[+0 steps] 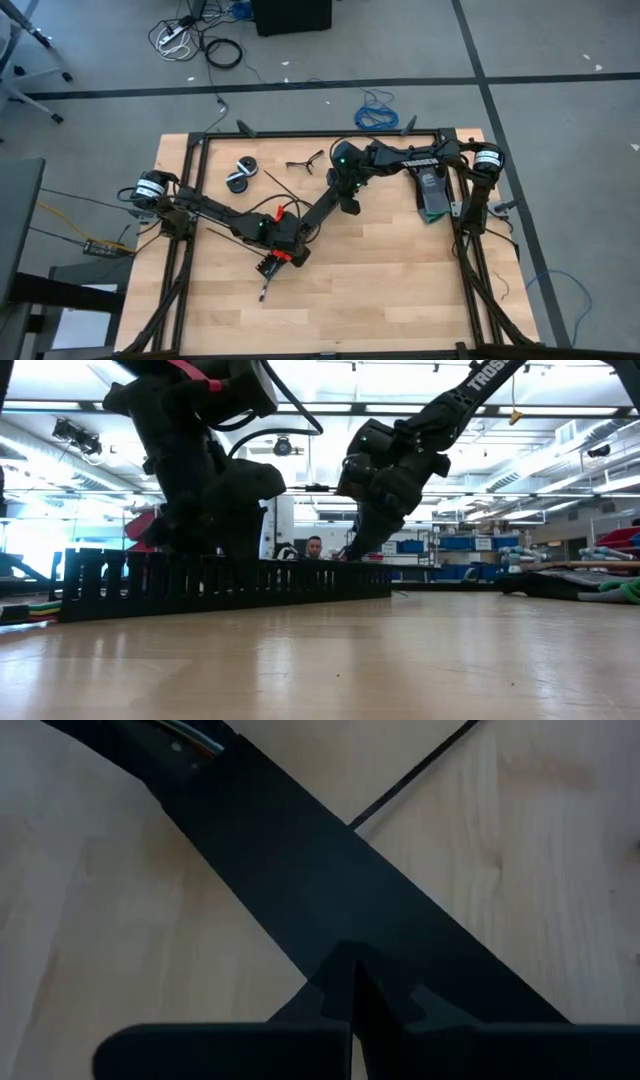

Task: Ziptie cables
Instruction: Insert the black cover of the black cable duct

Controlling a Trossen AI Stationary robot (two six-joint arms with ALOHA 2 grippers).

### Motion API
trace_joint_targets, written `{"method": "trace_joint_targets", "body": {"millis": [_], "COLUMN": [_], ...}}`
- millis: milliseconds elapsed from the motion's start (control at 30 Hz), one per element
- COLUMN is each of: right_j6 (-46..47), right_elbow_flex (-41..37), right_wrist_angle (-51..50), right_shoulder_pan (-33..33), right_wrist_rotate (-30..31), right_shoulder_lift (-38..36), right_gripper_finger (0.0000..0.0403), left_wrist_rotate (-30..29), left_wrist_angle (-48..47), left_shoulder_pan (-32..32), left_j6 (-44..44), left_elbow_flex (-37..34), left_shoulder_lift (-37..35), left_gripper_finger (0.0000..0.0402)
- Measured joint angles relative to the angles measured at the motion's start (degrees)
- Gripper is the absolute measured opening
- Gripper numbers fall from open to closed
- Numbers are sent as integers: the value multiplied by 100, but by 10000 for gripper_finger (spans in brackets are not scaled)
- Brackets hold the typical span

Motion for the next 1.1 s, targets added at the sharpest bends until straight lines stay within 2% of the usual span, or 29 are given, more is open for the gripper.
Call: {"method": "trace_joint_targets", "body": {"millis": [300, 500, 833, 1000, 1100], "right_j6": [451, 850, 1121, 1264, 1229], "right_elbow_flex": [31, 14, -18, -31, -22], "right_wrist_angle": [413, 755, 1071, 1295, 1235], "right_shoulder_pan": [493, 614, 600, 487, 342], "right_wrist_rotate": [163, -47, -493, -785, -756], "right_shoulder_lift": [428, 481, 414, 92, -35], "right_gripper_finger": [0, 0, 0, 0, 0], "left_wrist_rotate": [-33, -100, -220, -427, -441], "left_wrist_angle": [141, 164, 266, 337, 356], "left_shoulder_pan": [81, 81, 85, 134, 123], "left_j6": [8, 0, 2, -51, -22], "left_elbow_flex": [-9, -9, -4, -1, -2], "left_shoulder_lift": [1, 2, 7, 28, 27], "left_gripper_finger": [245, 241, 239, 238, 238]}}
